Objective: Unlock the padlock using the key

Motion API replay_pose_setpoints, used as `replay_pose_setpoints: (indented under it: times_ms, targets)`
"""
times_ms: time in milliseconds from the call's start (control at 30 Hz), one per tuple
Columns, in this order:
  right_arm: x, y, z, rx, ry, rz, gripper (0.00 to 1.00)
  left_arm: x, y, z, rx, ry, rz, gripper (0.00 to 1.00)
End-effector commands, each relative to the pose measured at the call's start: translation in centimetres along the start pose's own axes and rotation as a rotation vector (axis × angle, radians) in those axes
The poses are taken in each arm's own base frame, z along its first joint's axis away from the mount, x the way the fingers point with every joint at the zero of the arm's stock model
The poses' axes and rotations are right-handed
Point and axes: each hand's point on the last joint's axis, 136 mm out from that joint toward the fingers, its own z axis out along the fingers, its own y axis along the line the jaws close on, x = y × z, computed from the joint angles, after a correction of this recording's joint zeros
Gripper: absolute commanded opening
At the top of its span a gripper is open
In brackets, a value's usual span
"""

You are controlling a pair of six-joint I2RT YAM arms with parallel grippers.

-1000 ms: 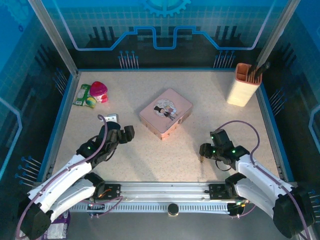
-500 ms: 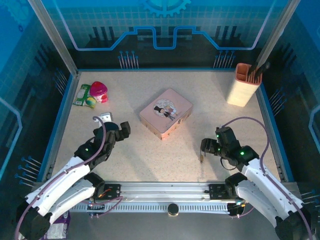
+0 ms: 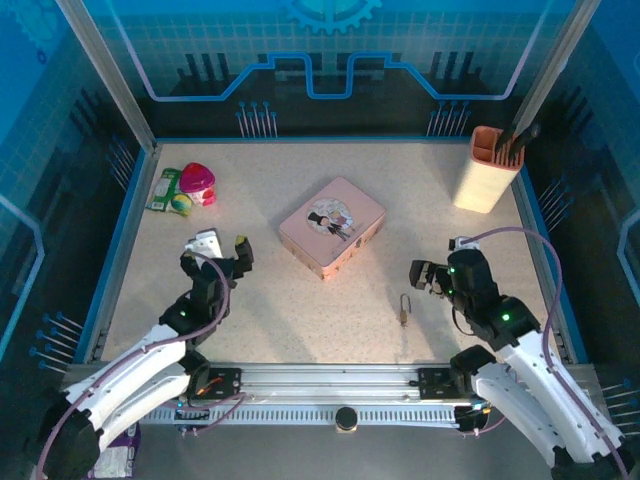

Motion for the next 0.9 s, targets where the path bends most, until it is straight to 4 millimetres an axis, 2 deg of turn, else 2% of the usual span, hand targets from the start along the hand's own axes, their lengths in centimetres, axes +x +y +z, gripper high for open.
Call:
replay_pose_setpoints:
  times_ms: [0,67,233,367,500,700,800,833,867]
  targets:
    - [-3.1,0.0,-1.1,-0.01,-0.161,-0.052,1.0,-3.2,1.0,0.1,-0.044,-0.17,0.035,0.99]
    - [-3.8,0.1,-1.3,-0.028,-0.237,-0.056,1.0,-3.1,1.7,0.7,-0.075,-0.171,0.034,0.99]
    - [-5.8,1.7,-2.4,-0.143,-0.506,-0.187,1.0,-1.8,2.6,3.4,-0.129,-0.091,0.083,0.99]
    - [-6.8,1.1,-2.7,-0.078,-0.616,-0.28,1.0,-0.6,3.0,5.5,-0.158,-0.059,0.131,0.99]
    - [-7.0,0.7,-1.5,0.005,-0.625,-0.378,1.0,1.2,2.1,7.4,-0.126,-0.052,0.223,0.99]
    - [-6.3,0.8,1.5,0.053,-0.596,-0.471,1.0,1.2,-0.6,8.5,0.037,-0.11,0.261,0.99]
    - [-6.1,0.7,2.4,0.066,-0.616,-0.491,1.0,2.4,-2.0,9.5,0.133,-0.079,0.266,0.99]
    - [-6.0,0.6,2.7,0.073,-0.617,-0.499,1.0,2.7,-2.3,9.8,0.149,-0.087,0.275,0.99]
    - [-5.9,0.4,3.0,0.083,-0.614,-0.503,1.0,2.3,-1.6,10.0,0.105,-0.11,0.261,0.99]
